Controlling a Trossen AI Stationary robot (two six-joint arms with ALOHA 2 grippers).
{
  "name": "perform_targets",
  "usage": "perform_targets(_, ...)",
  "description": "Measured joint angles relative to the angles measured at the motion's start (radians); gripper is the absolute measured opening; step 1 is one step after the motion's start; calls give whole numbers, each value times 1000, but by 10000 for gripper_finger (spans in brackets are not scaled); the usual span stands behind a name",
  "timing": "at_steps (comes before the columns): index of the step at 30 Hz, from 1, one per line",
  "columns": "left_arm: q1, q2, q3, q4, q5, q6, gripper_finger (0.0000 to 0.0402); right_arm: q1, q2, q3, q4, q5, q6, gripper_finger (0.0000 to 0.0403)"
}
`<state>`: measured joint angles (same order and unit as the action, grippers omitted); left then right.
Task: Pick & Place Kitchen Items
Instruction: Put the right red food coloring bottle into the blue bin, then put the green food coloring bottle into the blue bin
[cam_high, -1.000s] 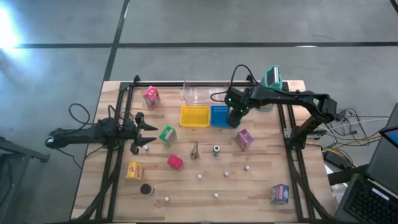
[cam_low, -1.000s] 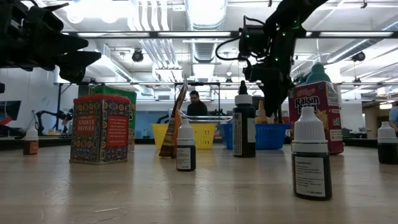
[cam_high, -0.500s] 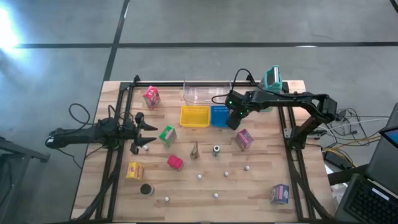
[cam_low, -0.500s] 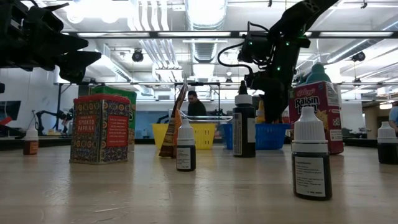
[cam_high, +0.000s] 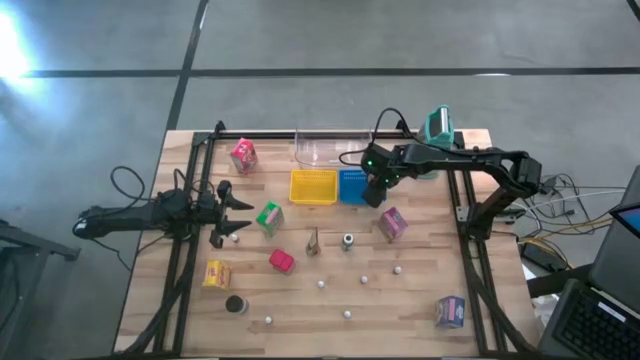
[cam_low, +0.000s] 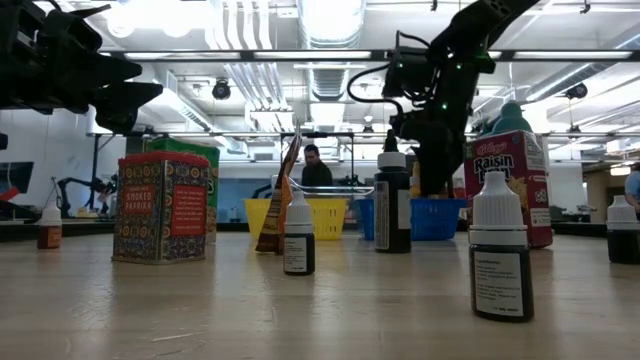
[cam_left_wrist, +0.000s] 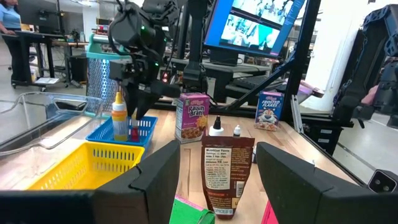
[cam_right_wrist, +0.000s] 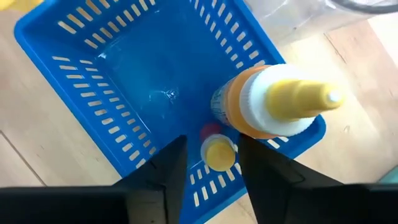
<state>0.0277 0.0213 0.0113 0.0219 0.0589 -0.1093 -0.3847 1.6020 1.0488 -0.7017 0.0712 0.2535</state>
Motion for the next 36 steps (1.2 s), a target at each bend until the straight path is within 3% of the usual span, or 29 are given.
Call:
perform_targets(10,0,0,0,0,0,0,218,0,-11,74,-150,8,-21,164)
perform_targets(19,0,0,0,0,0,0,218,66,-29,213,-288,11,-34,134)
perform_targets(26,0,0,0,0,0,-2,218,189,-67,323,-388,18,30,121)
perform_targets(36,0,0,0,1,0,-4,218,482,-125,321,-459,64,258,136)
